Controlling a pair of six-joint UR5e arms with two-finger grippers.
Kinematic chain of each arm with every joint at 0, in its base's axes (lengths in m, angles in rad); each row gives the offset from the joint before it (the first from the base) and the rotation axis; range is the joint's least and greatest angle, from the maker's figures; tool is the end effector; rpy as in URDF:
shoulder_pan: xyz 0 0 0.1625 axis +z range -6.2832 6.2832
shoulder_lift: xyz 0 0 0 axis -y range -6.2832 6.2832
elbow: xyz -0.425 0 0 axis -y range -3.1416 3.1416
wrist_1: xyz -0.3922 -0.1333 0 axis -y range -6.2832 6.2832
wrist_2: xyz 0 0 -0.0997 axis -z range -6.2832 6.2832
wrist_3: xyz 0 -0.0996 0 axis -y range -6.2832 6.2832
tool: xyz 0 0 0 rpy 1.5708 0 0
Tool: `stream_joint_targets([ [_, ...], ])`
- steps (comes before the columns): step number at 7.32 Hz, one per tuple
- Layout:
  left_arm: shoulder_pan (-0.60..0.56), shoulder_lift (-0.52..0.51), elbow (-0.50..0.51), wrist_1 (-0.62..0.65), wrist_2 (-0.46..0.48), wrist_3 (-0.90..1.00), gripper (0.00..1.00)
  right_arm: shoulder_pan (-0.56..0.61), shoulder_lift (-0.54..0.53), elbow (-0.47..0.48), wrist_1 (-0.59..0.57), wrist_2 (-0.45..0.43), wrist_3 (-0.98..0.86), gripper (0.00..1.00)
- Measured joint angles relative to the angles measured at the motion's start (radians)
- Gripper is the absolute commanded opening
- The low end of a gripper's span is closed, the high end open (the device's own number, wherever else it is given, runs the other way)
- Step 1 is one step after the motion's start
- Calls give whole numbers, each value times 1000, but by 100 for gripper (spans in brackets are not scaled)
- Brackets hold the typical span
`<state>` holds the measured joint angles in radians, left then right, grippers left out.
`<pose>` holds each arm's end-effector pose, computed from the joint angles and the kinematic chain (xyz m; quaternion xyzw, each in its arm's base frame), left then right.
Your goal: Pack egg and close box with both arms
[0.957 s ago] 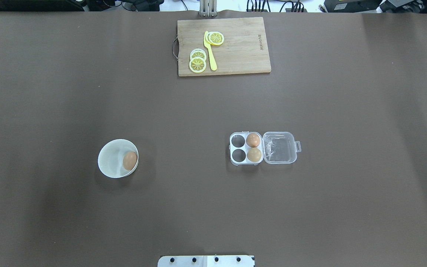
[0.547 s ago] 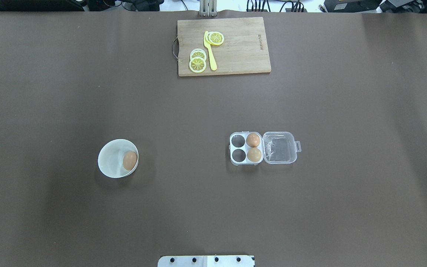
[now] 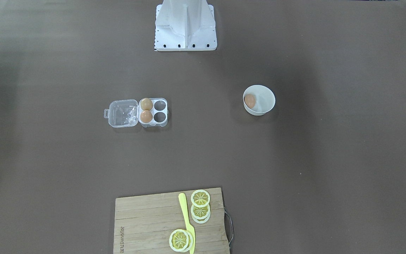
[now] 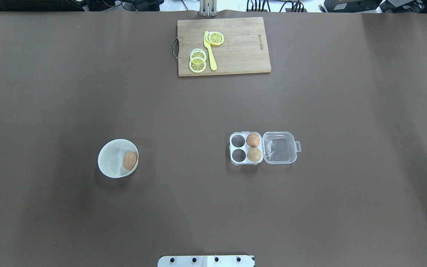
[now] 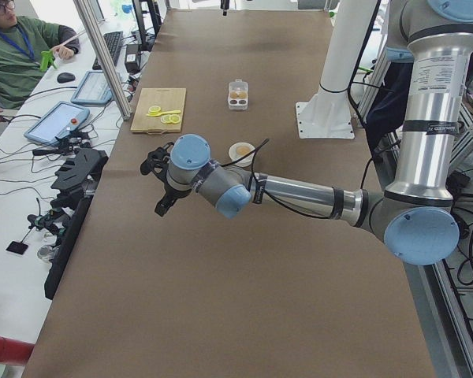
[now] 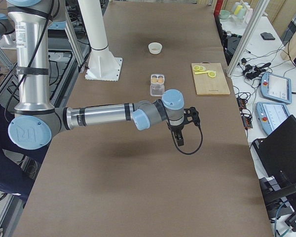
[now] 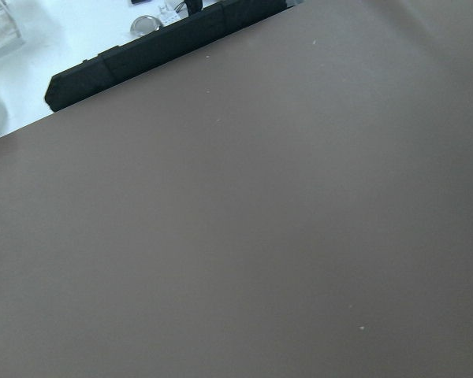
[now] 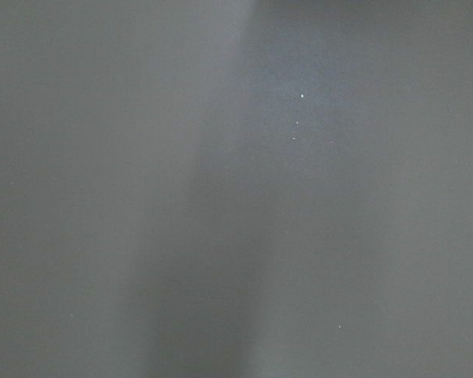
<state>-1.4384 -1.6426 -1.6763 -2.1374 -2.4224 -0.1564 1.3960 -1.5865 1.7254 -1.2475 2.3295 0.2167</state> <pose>0.0127 -0.5374 0.4980 0.2722 0.4284 0.1399 0.8502 -0.0237 -0.5068 0.5534 0.1386 -0.3950 -0.0659 0.9058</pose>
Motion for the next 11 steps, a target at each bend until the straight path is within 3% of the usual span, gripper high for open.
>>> stream_joint_targets([
  [6,272,-134,-43,-15,46,-434,97,-133,37,90,13,-15,314,100],
  [9,493,-206,-97,5,245,-825,91,-221,37,150,9,-88,485,100],
  [11,617,-242,-179,176,386,-965,90,-247,37,163,6,-113,518,100],
])
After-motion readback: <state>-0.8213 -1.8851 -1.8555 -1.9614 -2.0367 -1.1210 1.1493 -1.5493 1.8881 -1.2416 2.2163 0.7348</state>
